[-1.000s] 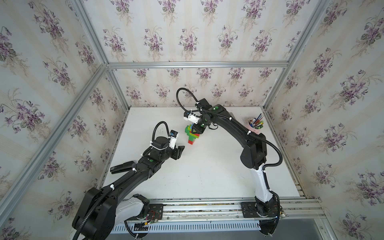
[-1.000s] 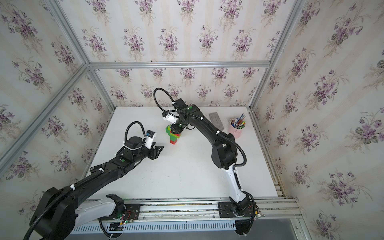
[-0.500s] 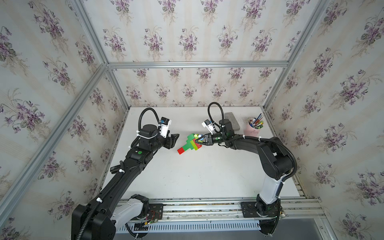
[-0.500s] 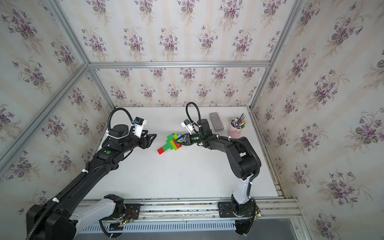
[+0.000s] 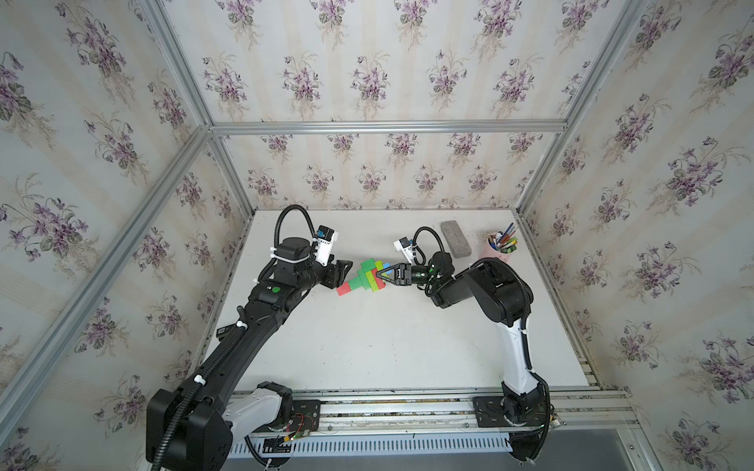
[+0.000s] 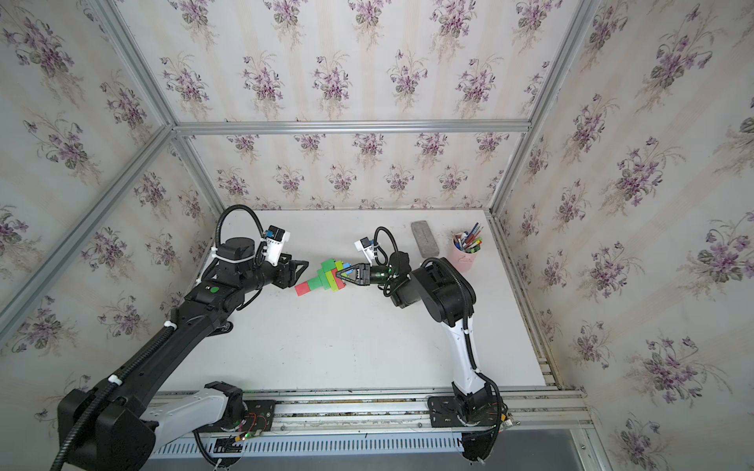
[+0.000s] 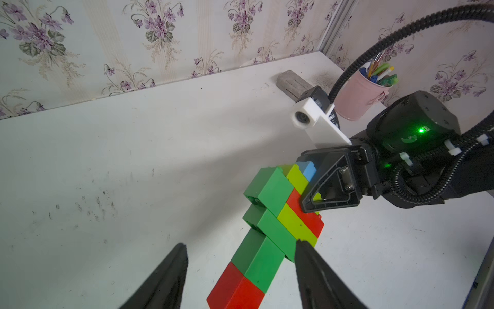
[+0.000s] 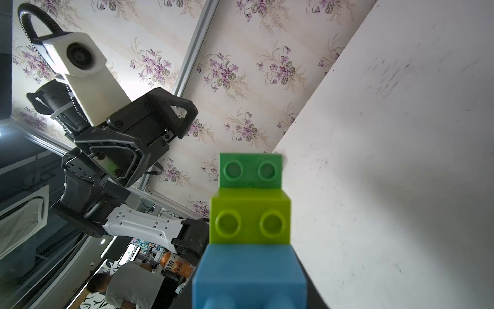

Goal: Assemble a spoon with lego
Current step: Place the lego brick at the center of the board.

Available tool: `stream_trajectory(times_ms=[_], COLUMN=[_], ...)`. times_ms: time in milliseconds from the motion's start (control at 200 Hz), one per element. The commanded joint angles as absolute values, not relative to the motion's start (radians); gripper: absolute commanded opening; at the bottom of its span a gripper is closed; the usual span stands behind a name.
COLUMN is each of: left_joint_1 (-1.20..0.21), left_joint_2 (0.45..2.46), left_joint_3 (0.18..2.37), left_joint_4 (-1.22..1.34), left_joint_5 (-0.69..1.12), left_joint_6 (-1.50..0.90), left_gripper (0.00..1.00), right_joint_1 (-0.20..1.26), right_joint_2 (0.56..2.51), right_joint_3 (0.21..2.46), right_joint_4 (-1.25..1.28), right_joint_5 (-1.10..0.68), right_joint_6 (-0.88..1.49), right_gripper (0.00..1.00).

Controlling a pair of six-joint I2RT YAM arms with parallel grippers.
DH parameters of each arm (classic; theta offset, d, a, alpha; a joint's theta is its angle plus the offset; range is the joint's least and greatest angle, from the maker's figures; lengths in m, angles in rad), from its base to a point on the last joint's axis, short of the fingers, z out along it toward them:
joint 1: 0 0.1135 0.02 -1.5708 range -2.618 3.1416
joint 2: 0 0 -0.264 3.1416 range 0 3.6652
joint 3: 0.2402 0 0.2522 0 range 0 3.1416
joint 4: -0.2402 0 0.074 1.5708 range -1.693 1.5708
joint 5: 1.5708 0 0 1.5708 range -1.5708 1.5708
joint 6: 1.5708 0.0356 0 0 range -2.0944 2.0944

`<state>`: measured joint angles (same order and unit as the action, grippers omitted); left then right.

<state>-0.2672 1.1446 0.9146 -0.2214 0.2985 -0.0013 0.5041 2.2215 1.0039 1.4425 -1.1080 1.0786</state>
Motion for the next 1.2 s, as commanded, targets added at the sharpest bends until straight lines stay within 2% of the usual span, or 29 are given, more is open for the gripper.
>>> stream_trajectory(times_ms=[0, 455, 749, 1064, 1194], left_joint_1=[-0.265, -0.265, -0.264, -0.265, -0.264], left_joint_2=[1.157, 1.181, 1.185, 1.191, 1.195], left_joint_3=[0.92, 0.889, 0.869, 0.86, 0.859], left_joint_4=[-0.223, -0.215, -0.206, -0.201, -0.201], left_joint_5=[0.32, 0.347, 0.346, 0.345, 0.343], left_joint_6=[-0.009, -0.03, -0.032, -0.031, -0.031], left_gripper=[0.67, 0.67, 0.68, 0.68, 0.69], right_joint_1=[0.508, 0.52, 0.525, 0.525, 0.525], right_joint_2=[2.243, 2.353, 2.38, 2.384, 2.373], right_joint_3=[1.011, 1.027, 1.03, 1.028, 1.026], right_joint_4=[1.429, 1.454, 1.441, 1.402, 1.345], right_joint_5=[-1.069, -1.0, -1.004, -1.005, -1.003], right_joint_6=[1.039, 1.055, 1.038, 1.003, 0.968], right_gripper=[0.22, 0.22, 0.26, 0.35, 0.51])
